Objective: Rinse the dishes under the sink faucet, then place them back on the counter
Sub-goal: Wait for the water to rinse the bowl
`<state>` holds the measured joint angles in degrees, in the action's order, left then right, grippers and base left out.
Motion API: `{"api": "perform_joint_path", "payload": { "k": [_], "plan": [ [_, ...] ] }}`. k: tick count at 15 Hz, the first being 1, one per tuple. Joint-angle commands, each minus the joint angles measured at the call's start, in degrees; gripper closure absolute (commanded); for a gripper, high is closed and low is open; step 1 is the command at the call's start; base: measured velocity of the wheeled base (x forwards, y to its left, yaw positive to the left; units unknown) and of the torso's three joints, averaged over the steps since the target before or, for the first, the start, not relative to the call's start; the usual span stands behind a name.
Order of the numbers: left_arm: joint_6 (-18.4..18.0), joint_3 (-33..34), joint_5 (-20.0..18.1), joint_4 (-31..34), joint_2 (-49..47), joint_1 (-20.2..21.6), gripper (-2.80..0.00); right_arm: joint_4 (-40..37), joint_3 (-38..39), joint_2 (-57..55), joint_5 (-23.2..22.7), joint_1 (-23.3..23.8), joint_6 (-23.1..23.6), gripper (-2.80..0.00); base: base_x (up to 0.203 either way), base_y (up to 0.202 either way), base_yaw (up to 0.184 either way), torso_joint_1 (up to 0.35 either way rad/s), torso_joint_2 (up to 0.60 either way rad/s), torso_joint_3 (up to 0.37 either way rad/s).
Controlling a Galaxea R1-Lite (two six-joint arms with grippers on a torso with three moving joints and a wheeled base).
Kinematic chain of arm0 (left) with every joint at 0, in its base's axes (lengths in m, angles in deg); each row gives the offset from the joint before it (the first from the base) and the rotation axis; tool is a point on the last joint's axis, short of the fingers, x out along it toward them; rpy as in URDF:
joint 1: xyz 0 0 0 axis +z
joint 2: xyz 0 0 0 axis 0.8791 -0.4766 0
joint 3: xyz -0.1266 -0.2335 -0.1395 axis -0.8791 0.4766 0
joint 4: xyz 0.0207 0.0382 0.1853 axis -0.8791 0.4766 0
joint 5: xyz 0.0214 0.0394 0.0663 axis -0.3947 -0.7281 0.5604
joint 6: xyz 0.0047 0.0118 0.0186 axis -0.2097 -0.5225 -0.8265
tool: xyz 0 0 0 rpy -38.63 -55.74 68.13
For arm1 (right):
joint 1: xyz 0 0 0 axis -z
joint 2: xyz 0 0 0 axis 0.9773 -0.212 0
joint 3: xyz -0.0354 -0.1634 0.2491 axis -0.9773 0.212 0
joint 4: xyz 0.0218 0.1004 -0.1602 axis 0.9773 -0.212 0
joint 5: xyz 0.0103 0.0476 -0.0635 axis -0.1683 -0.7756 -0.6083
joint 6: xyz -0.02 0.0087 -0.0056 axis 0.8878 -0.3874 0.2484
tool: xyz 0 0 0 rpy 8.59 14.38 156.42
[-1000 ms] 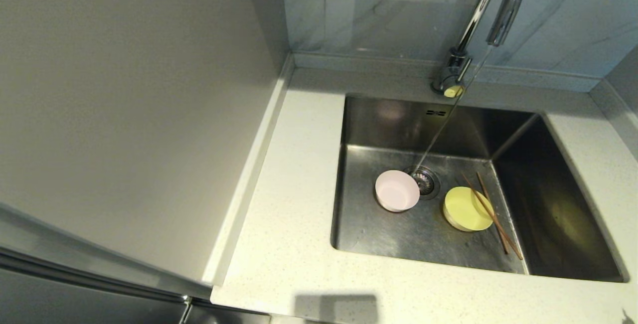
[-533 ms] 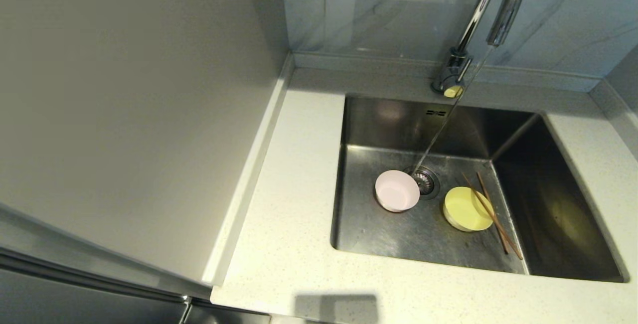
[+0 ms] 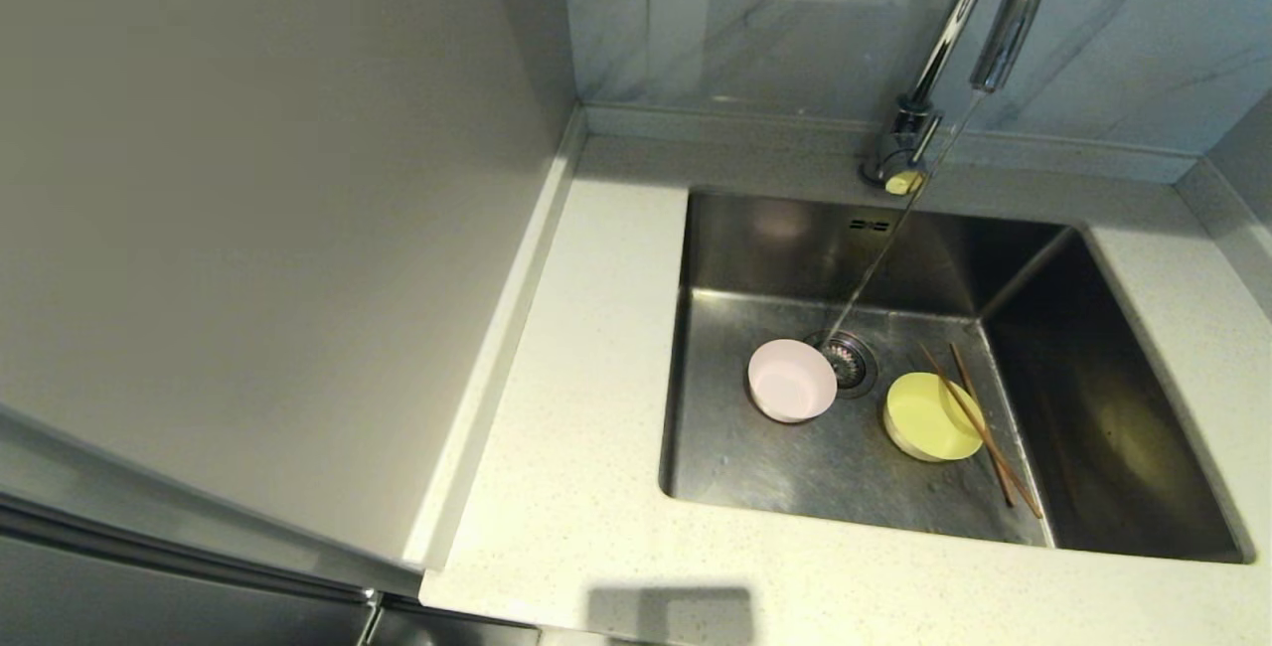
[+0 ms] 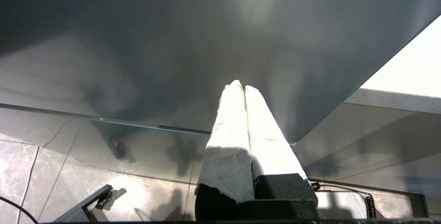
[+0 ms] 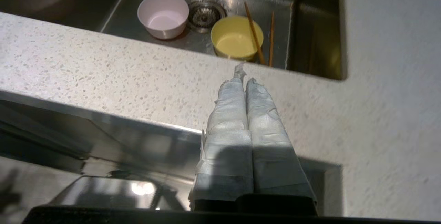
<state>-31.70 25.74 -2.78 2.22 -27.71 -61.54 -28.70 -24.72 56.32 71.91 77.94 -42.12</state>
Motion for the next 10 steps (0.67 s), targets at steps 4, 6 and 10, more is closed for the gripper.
{"api": "perform_joint_path", "payload": {
  "k": [4, 6, 10],
  "plan": [
    [0.0, 0.0, 0.0, 0.0, 0.2, 0.0, 0.00, -0.4, -0.2, -0.2, 0.6, 0.0, -2.1, 0.00, 0.000, 0.000, 0.000, 0.000, 0.00, 0.000],
    [0.0, 0.0, 0.0, 0.1, 0.2, 0.0, 0.00, -0.4, -0.2, -0.2, 0.6, 0.0, -2.1, 0.00, 0.000, 0.000, 0.000, 0.000, 0.00, 0.000],
    [0.0, 0.0, 0.0, 0.0, 0.2, 0.0, 0.00, -0.4, -0.2, -0.2, 0.5, 0.0, -2.1, 0.00, 0.000, 0.000, 0.000, 0.000, 0.00, 0.000]
  ]
}}
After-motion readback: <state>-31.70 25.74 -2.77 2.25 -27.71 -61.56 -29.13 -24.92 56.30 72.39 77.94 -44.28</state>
